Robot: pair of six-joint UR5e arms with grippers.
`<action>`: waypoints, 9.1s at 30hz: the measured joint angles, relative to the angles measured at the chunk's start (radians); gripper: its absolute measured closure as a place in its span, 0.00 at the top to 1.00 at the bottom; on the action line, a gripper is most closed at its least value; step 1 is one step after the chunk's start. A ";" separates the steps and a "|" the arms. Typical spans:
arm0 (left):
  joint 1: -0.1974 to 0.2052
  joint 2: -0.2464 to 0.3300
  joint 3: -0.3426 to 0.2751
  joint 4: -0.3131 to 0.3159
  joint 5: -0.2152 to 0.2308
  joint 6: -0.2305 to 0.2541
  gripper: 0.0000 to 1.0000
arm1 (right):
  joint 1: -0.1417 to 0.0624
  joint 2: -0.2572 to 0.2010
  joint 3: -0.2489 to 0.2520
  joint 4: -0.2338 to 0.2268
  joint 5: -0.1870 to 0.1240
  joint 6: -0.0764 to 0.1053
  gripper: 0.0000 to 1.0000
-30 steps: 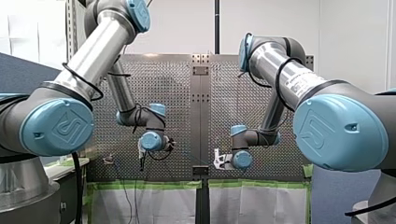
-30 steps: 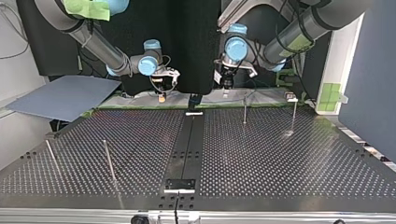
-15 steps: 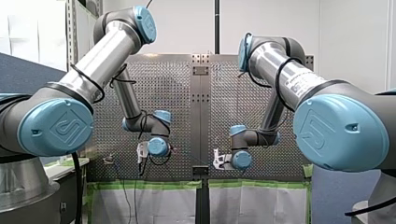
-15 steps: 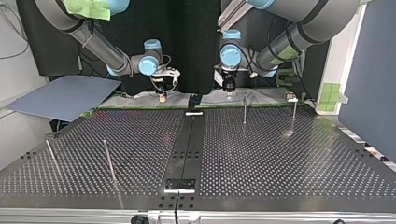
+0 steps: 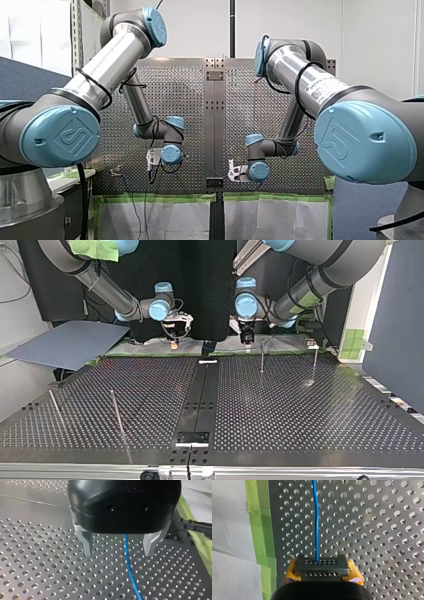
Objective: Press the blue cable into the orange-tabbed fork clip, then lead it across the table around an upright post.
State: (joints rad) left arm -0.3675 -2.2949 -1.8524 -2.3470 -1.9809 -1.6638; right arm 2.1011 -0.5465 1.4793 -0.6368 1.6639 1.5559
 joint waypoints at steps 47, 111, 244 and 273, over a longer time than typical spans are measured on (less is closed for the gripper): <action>-0.007 -0.100 0.185 -0.176 -0.108 0.028 1.00 | 0.005 0.000 0.000 0.001 -0.004 -0.001 0.00; -0.147 0.227 0.185 -0.354 -0.149 0.039 0.00 | 0.023 -0.295 0.000 0.253 -0.001 0.001 0.00; -0.342 -0.006 1.229 -0.973 -0.127 0.013 0.00 | -0.283 -0.841 -0.090 0.501 -0.102 0.054 0.00; -0.333 -0.008 1.183 -0.890 -0.055 -0.002 0.00 | -0.309 -0.766 -0.044 0.486 -0.109 0.077 0.00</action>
State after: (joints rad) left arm -0.7004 -2.3026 -0.6691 -3.2368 -2.0355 -1.6662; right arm 1.7919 -1.3126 1.4349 -0.1506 1.5548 1.6325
